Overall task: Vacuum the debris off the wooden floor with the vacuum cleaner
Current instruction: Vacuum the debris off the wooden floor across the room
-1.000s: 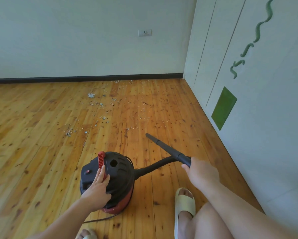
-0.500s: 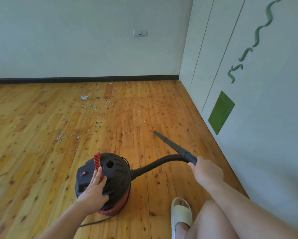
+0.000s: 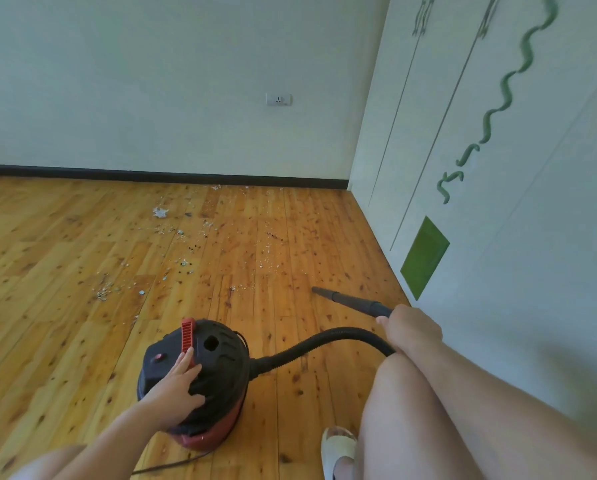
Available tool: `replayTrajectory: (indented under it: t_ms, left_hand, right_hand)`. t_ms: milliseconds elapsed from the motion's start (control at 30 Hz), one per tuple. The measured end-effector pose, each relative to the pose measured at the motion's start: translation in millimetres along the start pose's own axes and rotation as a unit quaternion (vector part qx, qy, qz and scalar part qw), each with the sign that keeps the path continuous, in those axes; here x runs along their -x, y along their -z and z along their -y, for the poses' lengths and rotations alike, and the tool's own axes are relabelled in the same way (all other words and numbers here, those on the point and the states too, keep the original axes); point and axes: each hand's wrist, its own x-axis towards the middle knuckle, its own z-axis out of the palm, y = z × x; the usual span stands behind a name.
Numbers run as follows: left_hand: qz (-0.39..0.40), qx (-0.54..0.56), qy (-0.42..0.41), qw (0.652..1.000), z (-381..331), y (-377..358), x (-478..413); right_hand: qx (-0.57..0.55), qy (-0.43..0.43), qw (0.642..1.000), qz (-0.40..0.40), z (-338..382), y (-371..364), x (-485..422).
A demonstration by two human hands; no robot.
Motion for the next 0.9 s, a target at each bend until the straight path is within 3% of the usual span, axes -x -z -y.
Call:
replayTrajectory:
  t_ms: [167,467,800,900]
  left_hand:
    - [-0.016,-0.003,0.004,1.000,-13,0,-2]
    - [-0.023,-0.005,0.020,1.000,-18,-3,-20]
    - [-0.141,0.069,0.036,0.987,-12,5,-40]
    - [-0.145,0.093,0.054,0.984,-16,7,-39]
  right_hand:
    - [0.016,-0.008,1.000,0.003,2,12,9]
    - [-0.024,0.013,0.999,0.025,3,-40,-7]
    - [-0.042,0.078,0.996,0.013,24,-40,-71]
    - [-0.021,0.118,0.993,0.002,24,-32,-79]
